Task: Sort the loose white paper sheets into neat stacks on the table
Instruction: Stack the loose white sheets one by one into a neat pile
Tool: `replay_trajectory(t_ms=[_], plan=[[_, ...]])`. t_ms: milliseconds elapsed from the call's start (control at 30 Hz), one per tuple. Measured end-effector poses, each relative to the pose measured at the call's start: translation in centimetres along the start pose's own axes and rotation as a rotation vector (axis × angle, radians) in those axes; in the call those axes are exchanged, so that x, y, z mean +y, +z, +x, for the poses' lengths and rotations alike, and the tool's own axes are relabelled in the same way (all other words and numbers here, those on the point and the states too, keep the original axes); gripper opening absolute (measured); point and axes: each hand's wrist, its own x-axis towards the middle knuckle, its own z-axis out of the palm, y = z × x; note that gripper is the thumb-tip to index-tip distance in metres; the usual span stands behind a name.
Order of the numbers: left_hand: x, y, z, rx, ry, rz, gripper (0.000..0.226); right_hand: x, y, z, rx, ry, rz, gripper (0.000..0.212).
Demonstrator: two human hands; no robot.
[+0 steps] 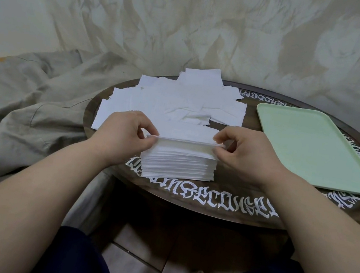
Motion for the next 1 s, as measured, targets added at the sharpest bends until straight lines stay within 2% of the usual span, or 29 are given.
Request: replay_trajectory(t_ms=[100,200,267,367,400,467,600,800,1000], plan=[[-0.1,0.2,-0.1,0.008,-0.06,-0.066,0.012,0.0,0.1,0.0,-0.033,0.001,0.003,0.016],[-0.2,0.5,-0.1,0.025,-0.062,-0.115,0.014,0.1,0.4,0.1,-0.018,-0.005,-0.027,0.011],[0.0,0.7,0.2,0.108,-0.033,-0.145,0.019,0.1,0.5,0.2,0.065,-0.025,-0.026,0.009],[0.4,0.5,0.4,0.26,0.065,-0.236,0.026,-0.1,0.3,0.6,0.298,-0.159,-0.003,0.008],[0.5,0.4,0.3,0.278,0.097,-0.247,0.026,0.0,0.3,0.7,0.328,-0.197,-0.01,0.008],[0.4,0.2,0.2,0.247,0.125,-0.211,0.026,0.2,0.4,0.6,0.257,-0.167,-0.015,0.009],[-0.3,0.1,-0.2,0.022,0.051,-0.106,0.034,0.5,0.4,0.0,-0.014,-0.023,-0.014,0.007],[-0.2,0.0,-0.3,-0.102,0.001,-0.086,0.029,0.3,0.0,-0.1,-0.048,-0.035,-0.053,0.006],[-0.6,0.1,-0.2,-0.1,-0.007,-0.075,0.029,0.3,0.0,-0.2,-0.083,-0.047,-0.086,0.008]])
